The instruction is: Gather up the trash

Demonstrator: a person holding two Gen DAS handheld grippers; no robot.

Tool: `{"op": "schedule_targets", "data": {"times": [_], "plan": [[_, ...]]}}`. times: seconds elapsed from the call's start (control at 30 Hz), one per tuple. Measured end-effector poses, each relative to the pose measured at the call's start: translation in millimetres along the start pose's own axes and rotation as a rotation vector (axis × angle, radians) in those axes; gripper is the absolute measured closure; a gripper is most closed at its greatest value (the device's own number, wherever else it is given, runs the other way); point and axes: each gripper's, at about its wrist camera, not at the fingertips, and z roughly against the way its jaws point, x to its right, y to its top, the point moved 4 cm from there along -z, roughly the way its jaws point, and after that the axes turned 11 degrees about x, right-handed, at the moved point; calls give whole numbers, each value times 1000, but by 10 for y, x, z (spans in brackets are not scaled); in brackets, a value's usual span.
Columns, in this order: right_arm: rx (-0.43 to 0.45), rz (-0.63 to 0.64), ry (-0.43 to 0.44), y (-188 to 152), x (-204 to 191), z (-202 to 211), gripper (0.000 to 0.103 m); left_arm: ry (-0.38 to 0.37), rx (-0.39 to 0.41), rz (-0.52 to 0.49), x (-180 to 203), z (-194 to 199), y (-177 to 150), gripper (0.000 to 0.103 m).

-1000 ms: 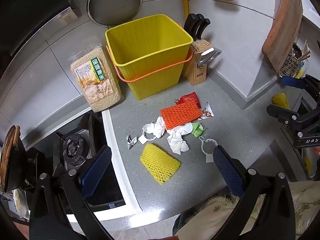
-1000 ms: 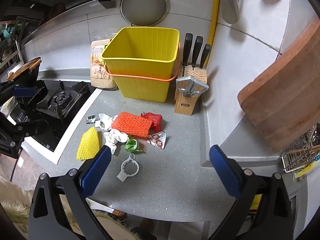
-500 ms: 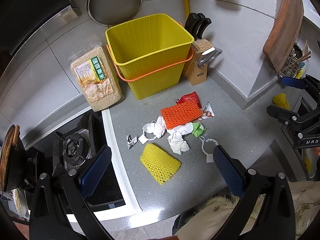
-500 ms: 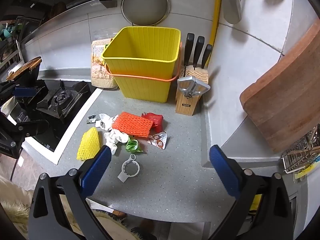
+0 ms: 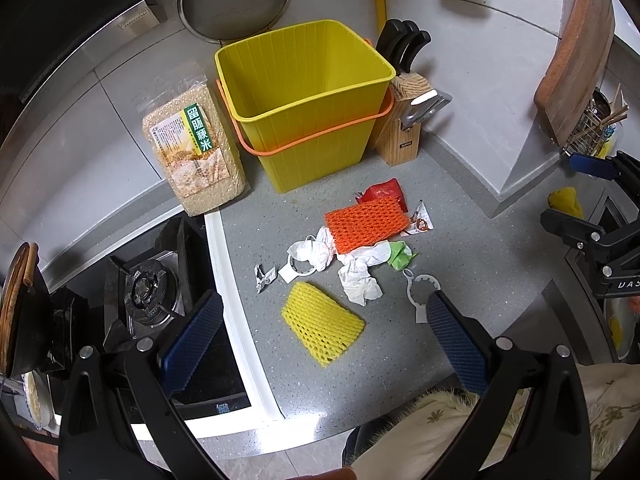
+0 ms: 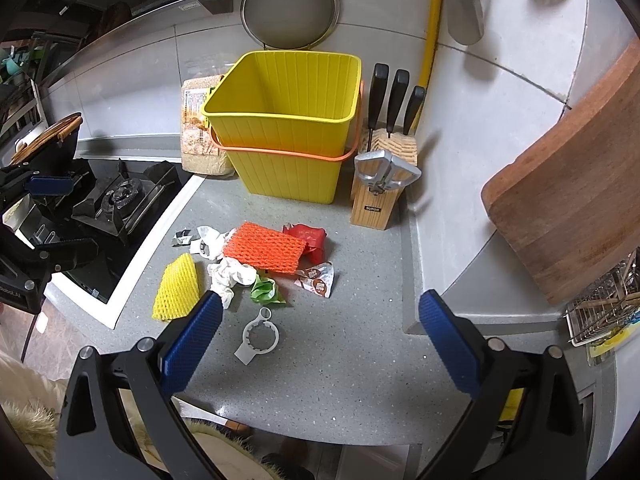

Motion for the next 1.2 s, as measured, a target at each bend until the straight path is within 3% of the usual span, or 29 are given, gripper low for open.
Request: {"op": "schedule_targets", "data": {"times": [1.2], "plan": [[-3,5,7,2,-26,-1,7,-7,12,4,9,17,-2,4]]}}
